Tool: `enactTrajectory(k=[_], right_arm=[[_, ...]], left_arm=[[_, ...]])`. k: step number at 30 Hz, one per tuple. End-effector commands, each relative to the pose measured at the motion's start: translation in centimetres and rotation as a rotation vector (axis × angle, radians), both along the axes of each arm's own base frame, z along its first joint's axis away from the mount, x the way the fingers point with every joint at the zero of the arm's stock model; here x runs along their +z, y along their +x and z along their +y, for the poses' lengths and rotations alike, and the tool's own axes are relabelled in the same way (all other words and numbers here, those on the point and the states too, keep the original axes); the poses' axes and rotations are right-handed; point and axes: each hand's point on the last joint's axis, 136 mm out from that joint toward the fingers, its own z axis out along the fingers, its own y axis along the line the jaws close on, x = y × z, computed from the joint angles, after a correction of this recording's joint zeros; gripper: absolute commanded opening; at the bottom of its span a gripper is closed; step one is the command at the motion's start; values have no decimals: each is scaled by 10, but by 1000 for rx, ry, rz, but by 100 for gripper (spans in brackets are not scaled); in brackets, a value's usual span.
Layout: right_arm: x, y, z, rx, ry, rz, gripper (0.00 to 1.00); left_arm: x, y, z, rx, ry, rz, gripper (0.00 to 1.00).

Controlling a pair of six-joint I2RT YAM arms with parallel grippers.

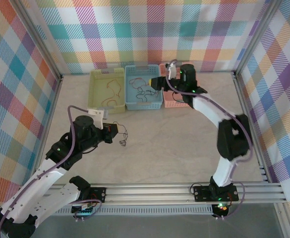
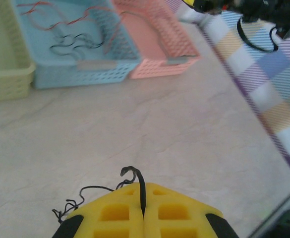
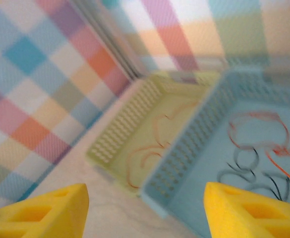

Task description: Untangle the cables

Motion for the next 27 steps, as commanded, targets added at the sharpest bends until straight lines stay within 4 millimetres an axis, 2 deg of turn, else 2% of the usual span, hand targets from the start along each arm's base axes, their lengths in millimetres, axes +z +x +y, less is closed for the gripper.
enactTrajectory(k=[1,5,8,10,14,18,24,25,26,27], right_arm=[[30,-51,-2,88,29,-209,64],[14,-88,-23,26,9,-189,63],[1,-113,-40,-11,-17,-198,63],[-11,-121,-53,-66,-49,-191,63],[-22,-127,-79,-188,-111,-204,65],[-19,-128,-94,-265,-140,-248,67],[-23,-127,-97,-269,-186,-260,69],[-26,-126,-98,-274,-194,-256,69],[-27,-125,-98,-276,-200,-255,69],[-29,-125,-98,-277,-208,-254,70]], left_arm=[[33,-6,-5,-67,-5,-49,0],[75,14,5,16,45,-117,0],[102,42,3,60,71,-139,0],[113,71,6,120,114,-142,0],[115,139,26,257,138,-104,0],[93,203,52,390,171,-81,0],[52,280,94,517,148,-56,0],[41,289,99,533,141,-43,3],[31,297,101,523,130,-26,15],[18,304,99,504,123,5,34]])
